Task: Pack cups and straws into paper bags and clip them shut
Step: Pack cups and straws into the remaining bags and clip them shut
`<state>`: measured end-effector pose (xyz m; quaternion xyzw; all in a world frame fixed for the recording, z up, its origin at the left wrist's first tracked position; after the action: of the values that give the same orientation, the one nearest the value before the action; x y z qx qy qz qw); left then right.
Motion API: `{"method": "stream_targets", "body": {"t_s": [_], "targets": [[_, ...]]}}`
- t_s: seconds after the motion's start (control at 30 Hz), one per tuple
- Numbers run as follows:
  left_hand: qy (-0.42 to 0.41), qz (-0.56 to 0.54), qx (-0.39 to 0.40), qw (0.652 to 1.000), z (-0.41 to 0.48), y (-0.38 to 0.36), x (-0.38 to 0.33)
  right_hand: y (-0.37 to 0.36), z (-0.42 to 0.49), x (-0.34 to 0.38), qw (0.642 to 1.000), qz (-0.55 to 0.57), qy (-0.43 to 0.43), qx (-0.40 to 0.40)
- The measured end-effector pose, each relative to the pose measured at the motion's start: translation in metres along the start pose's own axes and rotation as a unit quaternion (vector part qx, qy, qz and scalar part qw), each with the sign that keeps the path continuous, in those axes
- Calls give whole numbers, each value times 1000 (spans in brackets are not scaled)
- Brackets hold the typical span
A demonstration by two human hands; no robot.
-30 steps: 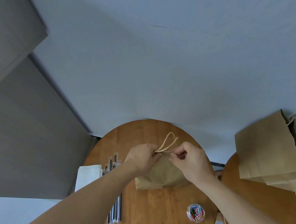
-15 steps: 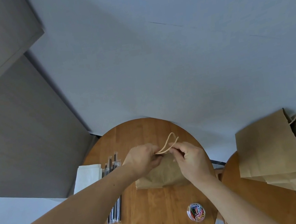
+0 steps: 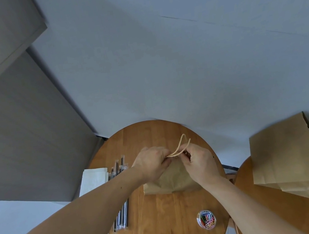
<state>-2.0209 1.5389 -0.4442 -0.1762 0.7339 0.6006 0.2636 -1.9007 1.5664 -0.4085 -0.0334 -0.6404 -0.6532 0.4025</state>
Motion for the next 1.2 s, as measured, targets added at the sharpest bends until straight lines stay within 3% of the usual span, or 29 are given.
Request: {"method": "stream_targets", "body": {"t_s": [0.23, 0.5, 1.2], "targets": [[0, 1, 11, 1000, 3, -1, 0, 0, 4, 8, 998, -33, 51, -13], [30, -10, 7, 999, 5, 0, 6, -5, 11, -10, 999, 22, -13, 35], [43, -29, -18, 998, -4, 0, 1, -18, 5, 5, 988, -117, 57, 89]]}}
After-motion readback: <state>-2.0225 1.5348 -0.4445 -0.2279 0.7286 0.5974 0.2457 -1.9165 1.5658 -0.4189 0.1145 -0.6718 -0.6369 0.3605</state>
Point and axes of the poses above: each hand's wrist, its own z-axis towards the middle knuckle, its own y-axis out of the back of the hand, x = y × z, the point moved 9 cm from there along z, towards the middle knuckle, and after that the axes turned 8 degrees about -z, right-handed, at the moved point
